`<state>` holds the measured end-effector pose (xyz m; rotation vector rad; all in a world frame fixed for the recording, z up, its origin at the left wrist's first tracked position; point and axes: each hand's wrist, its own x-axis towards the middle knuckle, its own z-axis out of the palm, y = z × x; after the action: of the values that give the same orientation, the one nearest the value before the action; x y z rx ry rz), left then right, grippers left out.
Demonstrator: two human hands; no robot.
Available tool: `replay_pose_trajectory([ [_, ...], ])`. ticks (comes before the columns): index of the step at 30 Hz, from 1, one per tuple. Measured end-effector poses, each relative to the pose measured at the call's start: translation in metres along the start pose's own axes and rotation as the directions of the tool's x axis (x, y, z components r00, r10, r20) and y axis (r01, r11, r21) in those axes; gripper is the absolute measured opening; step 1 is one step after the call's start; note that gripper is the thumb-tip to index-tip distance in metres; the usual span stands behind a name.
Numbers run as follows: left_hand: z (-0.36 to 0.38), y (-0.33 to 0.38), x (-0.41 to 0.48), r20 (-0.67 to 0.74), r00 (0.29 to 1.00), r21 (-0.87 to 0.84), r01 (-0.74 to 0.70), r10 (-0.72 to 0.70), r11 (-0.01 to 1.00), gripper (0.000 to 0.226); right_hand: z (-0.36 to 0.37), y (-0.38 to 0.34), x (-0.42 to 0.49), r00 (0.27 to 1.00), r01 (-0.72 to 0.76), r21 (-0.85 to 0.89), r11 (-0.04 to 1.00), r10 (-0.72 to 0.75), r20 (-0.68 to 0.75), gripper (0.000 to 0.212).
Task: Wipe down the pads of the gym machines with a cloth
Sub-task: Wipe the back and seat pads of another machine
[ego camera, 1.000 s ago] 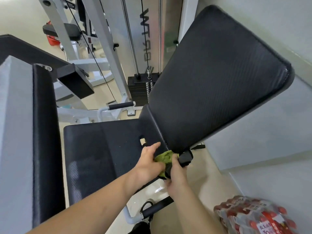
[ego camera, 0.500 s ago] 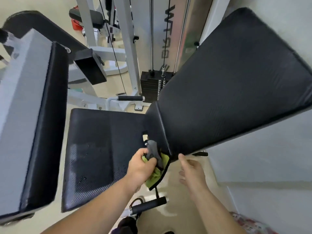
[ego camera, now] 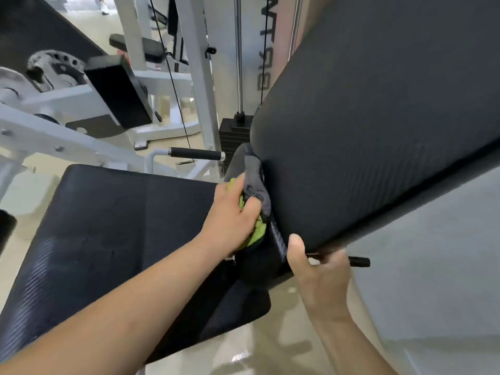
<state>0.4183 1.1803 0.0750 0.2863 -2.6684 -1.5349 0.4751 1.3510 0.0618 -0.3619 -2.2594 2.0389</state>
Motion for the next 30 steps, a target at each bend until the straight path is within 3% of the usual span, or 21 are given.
replay_pose_trajectory([
  [4, 0.009, -0.023, 0.026, -0.100, 0.991, -0.004, -0.092, 0.091, 0.996, 0.052, 0.006, 0.020, 0.002, 0.995, 0.095, 0.053, 0.994, -0.093, -0.038, 0.025],
  [9, 0.027, -0.033, -0.020, -0.135, 0.972, 0.000, -0.193, 0.191, 0.981, 0.016, 0.010, 0.030, 0.000, 0.964, 0.250, 0.061, 0.966, -0.243, -0.109, 0.020],
  [14, 0.038, -0.040, -0.076, -0.125, 0.921, 0.103, -0.357, 0.368, 0.929, 0.027, 0.012, 0.035, 0.000, 0.942, 0.320, 0.088, 0.943, -0.306, -0.138, 0.022],
  [18, 0.026, -0.036, -0.035, -0.124, 0.919, 0.222, -0.342, 0.375, 0.913, 0.015, 0.013, 0.035, -0.001, 0.935, 0.332, 0.086, 0.939, -0.315, -0.165, 0.026],
  [22, 0.027, -0.034, -0.010, -0.204, 0.938, 0.122, -0.260, 0.280, 0.958, 0.011, 0.016, 0.037, -0.003, 0.940, 0.322, 0.114, 0.940, -0.303, -0.157, 0.028],
  [25, 0.037, -0.044, -0.036, -0.168, 0.927, 0.088, -0.324, 0.335, 0.942, 0.013, 0.024, 0.044, -0.006, 0.939, 0.325, 0.093, 0.941, -0.310, -0.146, 0.048],
  [27, 0.038, -0.050, -0.046, -0.128, 0.909, 0.083, -0.389, 0.397, 0.917, 0.012, 0.028, 0.049, -0.002, 0.935, 0.326, 0.087, 0.941, -0.308, -0.178, 0.051],
  [30, 0.024, -0.045, -0.011, -0.139, 0.910, 0.157, -0.369, 0.390, 0.916, 0.013, 0.032, 0.051, 0.001, 0.928, 0.334, 0.113, 0.936, -0.306, -0.211, 0.050],
])
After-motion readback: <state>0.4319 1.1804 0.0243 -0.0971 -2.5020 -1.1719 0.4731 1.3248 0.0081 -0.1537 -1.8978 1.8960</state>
